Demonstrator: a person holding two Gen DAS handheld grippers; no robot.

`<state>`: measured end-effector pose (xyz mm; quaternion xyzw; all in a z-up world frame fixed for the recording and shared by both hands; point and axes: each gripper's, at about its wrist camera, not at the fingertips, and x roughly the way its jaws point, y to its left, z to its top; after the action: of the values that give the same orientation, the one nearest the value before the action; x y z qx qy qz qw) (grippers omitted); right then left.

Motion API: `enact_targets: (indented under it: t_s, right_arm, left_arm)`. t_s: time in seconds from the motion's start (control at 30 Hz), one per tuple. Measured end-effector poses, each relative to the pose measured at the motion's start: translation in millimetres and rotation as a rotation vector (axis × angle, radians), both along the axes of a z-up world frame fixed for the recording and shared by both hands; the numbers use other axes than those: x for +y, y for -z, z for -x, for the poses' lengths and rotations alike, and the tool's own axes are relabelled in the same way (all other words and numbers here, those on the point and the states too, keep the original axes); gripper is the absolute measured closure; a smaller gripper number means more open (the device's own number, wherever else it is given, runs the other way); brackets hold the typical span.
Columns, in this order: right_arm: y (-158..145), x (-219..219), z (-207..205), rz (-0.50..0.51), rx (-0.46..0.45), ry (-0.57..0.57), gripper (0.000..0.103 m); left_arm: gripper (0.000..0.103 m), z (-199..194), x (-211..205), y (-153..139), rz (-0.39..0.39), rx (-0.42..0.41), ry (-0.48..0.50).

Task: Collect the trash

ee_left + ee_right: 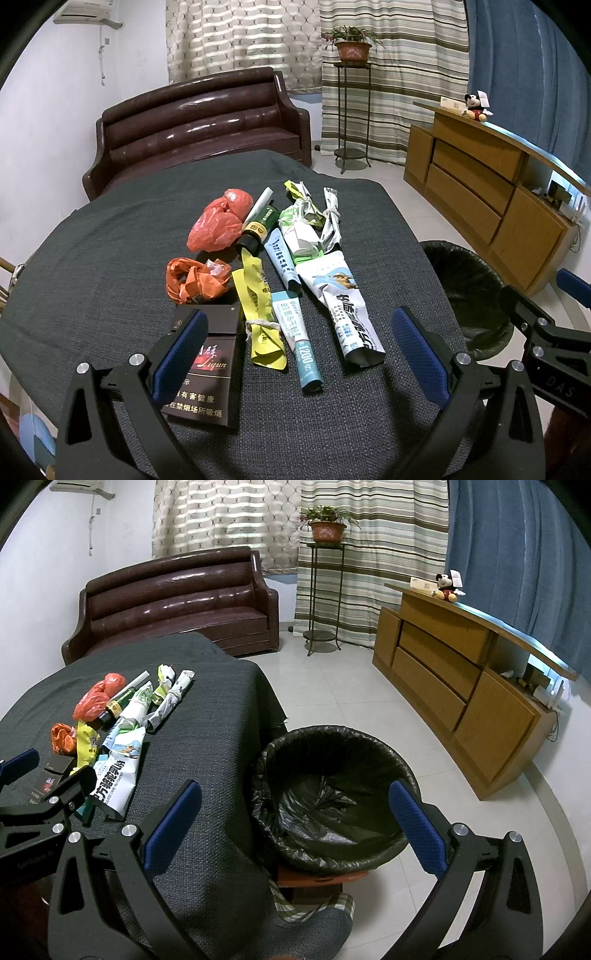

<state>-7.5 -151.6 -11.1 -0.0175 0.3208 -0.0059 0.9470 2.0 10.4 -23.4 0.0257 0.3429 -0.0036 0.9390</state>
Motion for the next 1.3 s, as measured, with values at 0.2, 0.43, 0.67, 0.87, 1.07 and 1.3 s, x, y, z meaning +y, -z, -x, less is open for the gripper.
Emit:
enact_targets:
  t_s: [0.2, 0.43, 0.67, 0.87, 1.07, 1.3]
  right_arm:
    - [4, 0, 0, -0.003, 0.006, 0.001, 0.004]
    - [6, -2, 1, -0.001, 0.007, 0.004, 0.004]
    - [13, -1, 3, 0.002, 0.027, -0.011, 0.012]
    - [15, 11, 2, 0.005, 0.054, -0.035, 0.019]
    - [13, 22, -3, 0.007, 0.074, -0.05, 0.02]
    - [13, 26, -3, 0.008, 0.087, -0.056, 0.02]
  left_arm:
    - [0.006, -3, -1, 3, 0.002, 0.002, 0.002]
    - [0.007, -7, 4, 9, 0.017, 0.017, 0.001]
    - [0.007, -3, 39, 3, 0.029, 0.042, -0.057]
    - [0.007, 9, 69, 5, 0.028, 0.064, -0.104]
    - [0.007, 9, 86, 10, 0.039, 0.085, -0.118]
    - [0.007, 10, 80, 11, 0.047, 0.098, -0.079]
